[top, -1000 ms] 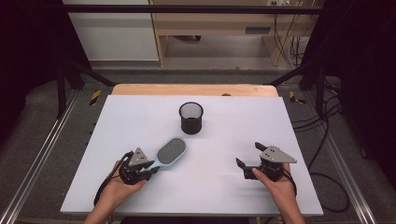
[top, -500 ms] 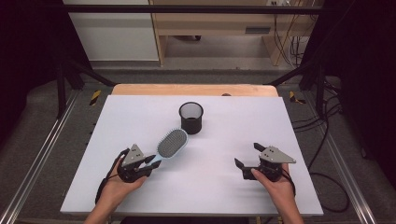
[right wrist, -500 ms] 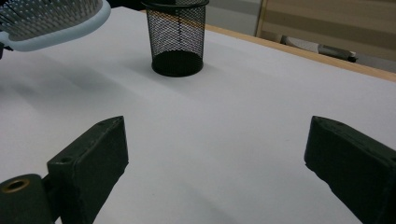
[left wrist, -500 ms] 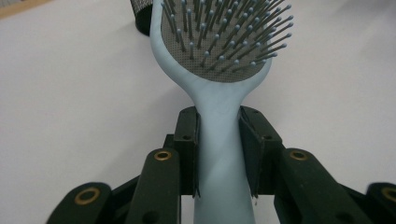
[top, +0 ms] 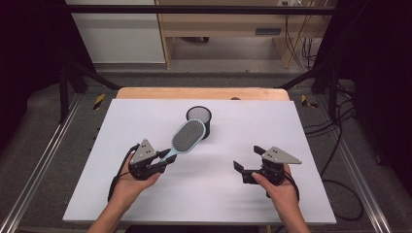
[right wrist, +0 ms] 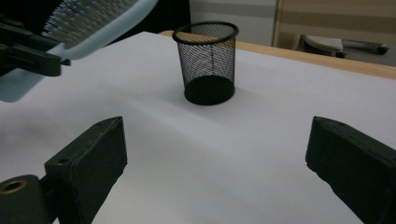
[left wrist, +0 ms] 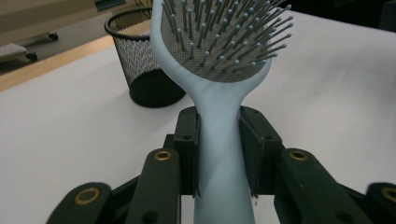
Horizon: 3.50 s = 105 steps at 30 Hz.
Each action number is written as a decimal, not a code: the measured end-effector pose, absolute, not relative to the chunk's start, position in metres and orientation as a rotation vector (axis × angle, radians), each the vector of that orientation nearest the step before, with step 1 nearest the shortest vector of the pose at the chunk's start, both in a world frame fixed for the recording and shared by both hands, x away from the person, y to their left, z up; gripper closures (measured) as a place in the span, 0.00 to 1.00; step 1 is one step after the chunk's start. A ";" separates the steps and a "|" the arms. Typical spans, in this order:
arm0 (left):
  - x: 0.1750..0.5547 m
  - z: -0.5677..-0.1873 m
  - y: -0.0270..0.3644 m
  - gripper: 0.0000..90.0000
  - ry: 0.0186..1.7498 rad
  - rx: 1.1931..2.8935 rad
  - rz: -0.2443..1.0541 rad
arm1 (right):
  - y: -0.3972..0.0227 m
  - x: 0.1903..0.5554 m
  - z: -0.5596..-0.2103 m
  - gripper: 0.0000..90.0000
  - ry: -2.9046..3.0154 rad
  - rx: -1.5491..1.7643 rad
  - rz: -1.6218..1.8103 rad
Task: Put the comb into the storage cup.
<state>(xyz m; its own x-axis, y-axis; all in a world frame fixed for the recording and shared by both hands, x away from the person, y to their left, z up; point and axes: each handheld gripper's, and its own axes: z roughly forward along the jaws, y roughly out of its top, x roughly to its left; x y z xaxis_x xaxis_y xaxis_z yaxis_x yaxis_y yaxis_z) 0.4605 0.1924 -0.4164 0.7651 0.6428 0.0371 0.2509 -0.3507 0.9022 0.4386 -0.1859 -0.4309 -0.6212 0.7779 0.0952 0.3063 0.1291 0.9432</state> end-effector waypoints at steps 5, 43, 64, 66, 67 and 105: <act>0.473 -0.406 0.181 0.77 0.657 1.900 0.491 | -0.172 0.449 -0.413 0.06 1.977 1.029 1.564; 0.458 -0.433 0.149 0.77 0.608 1.890 0.474 | -0.117 0.459 -0.428 0.06 2.022 1.061 1.797; 0.454 -0.438 0.135 0.77 0.565 1.930 0.461 | -0.114 0.466 -0.431 0.06 2.017 1.107 1.852; 0.453 -0.439 0.133 0.77 0.561 1.933 0.457 | -0.114 0.467 -0.432 0.06 2.014 1.107 1.856; 0.452 -0.439 0.132 0.77 0.557 1.932 0.455 | -0.114 0.467 -0.432 0.06 2.014 1.110 1.859; 0.450 -0.441 0.126 0.77 0.514 1.952 0.451 | -0.122 0.468 -0.428 0.36 1.926 1.189 2.031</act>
